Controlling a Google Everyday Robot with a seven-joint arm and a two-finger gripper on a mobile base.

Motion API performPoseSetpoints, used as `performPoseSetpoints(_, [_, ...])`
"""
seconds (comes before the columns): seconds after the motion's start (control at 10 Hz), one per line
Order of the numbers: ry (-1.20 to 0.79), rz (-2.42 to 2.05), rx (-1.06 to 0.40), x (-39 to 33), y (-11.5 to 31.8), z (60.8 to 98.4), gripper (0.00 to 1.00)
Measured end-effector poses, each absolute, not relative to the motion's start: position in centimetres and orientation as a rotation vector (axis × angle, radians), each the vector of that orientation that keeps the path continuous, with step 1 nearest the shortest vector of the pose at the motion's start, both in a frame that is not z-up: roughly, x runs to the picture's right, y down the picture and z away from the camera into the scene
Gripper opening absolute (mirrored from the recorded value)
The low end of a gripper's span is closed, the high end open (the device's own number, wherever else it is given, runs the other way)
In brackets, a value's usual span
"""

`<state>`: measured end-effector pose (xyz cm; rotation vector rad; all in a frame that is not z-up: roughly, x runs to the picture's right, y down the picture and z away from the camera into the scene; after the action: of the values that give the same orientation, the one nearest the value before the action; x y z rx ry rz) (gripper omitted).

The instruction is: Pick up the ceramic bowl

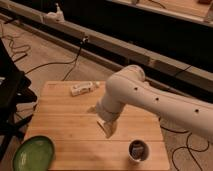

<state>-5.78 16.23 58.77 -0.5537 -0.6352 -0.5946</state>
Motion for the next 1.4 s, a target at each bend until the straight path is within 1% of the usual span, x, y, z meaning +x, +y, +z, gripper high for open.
performPoseSetpoints(0.2, [-0.698,-0.648,-0.588,-8.8,18.5,57.6,0.76])
performPoseSetpoints(0.8, [-0.703,-0.659,-0.600,-9.0,18.7,57.8,0.76])
performPoseSetpoints(1.1, [-0.766,-0.798,-0.657,-13.6,21.4,59.3,0.76])
performPoseSetpoints(1.4, [-0.866,-0.929,-0.723,-21.3,25.5,61.7,0.76])
